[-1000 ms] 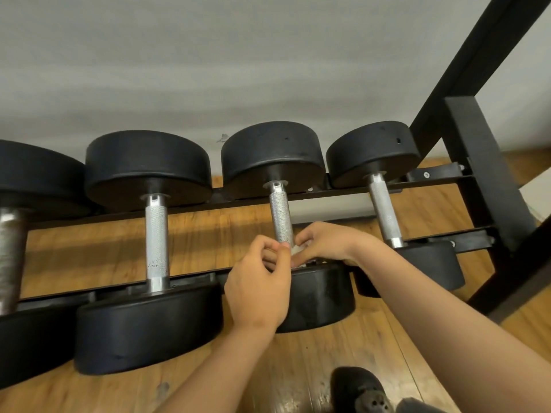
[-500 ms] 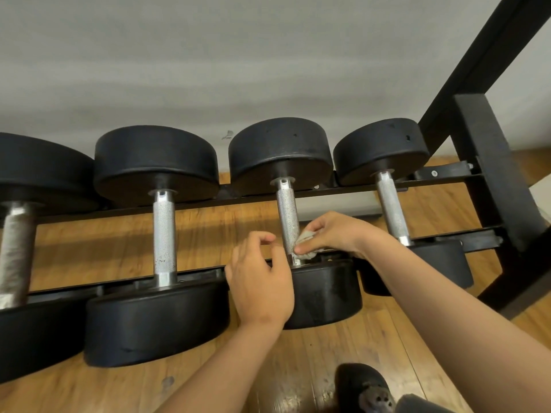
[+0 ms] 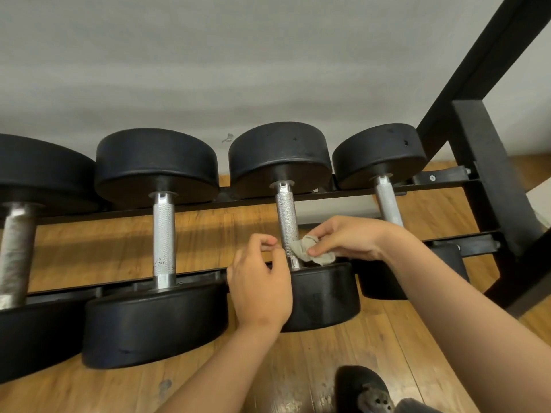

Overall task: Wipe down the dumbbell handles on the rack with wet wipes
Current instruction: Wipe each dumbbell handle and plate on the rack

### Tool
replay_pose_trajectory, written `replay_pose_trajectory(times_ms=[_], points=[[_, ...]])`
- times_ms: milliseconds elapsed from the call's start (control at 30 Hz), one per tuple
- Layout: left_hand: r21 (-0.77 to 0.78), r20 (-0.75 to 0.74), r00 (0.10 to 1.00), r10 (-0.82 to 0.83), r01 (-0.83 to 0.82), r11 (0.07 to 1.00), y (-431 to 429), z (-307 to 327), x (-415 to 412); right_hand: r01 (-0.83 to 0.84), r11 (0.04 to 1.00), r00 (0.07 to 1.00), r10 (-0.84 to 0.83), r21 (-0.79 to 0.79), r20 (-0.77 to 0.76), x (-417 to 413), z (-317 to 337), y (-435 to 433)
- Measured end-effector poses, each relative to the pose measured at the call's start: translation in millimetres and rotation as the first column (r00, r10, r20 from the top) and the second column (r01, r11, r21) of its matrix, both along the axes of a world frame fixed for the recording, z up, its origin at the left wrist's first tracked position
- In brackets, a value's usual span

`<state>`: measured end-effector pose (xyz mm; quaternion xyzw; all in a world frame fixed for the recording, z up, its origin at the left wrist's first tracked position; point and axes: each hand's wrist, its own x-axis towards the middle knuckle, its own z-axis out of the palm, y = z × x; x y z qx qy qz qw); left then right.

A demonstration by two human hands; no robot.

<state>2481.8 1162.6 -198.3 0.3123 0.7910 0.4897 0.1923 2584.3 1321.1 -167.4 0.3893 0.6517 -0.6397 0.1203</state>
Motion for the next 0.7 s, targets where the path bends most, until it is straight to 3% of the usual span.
replay_pose_trajectory(times_ms=[167, 700], points=[[0.005, -0.006, 1.000, -0.011, 0.011, 1.000, 0, -3, -1, -0.064, 0.960, 0.996, 0.043, 0.271, 0.083, -9, -10, -7], [0.016, -0.007, 1.000, -0.019, 0.019, 1.000, -1, -9, -3, -0.120, 0.908, 0.975, 0.033, 0.400, 0.219, -24, -16, -22]])
